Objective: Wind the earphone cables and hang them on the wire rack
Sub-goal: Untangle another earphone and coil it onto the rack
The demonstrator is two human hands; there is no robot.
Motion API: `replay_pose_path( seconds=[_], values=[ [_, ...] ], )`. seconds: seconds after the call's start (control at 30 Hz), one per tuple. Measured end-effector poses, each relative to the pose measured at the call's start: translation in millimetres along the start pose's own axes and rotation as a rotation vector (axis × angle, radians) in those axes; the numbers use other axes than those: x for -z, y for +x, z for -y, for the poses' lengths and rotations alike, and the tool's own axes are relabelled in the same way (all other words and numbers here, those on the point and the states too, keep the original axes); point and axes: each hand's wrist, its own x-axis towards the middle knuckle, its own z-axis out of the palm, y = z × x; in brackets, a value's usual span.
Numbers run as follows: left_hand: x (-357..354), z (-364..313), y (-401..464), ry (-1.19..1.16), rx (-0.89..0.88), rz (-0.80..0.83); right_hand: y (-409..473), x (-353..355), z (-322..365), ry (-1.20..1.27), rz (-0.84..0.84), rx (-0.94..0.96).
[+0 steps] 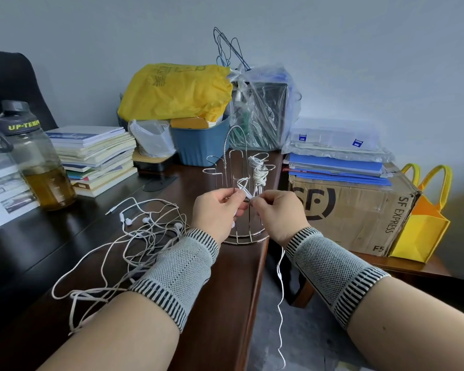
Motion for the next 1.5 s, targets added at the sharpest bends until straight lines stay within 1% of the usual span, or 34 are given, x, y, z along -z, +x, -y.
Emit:
replay_pose_path(
  seconds=[0.17, 0.37, 0.6, 0.93, 1.1, 1.27, 1.5],
  values=[
    [-1, -6, -30, -0.024, -0.024, -0.017, -19, 9, 6, 0.046, 0.014, 0.06],
    [-3, -7, -57, -0.08, -0.026, -0.065, -41, 21, 16, -0.043, 0.017, 0.164],
    [-3, -15, -70, -0.27, -0.024, -0.019, -64, 34, 19, -0.079, -0.042, 0.234],
    [2, -5, -66, -0.138, -0.125, -0.031, -74, 28, 12, -0.153, -0.034, 0.172],
    [-1, -7, -65, -0.09, -0.153, -0.058, -76, 29, 1, -0.132, -0.059, 0.181],
    [-3, -7, -66, -0.055, -0.134, -0.074, -74, 31, -6, -0.147, -0.051, 0.181],
    [-6, -10, -69, -0.037, -0.09, -0.09, -77, 27, -11, -0.247, -0.046, 0.254]
  ],
)
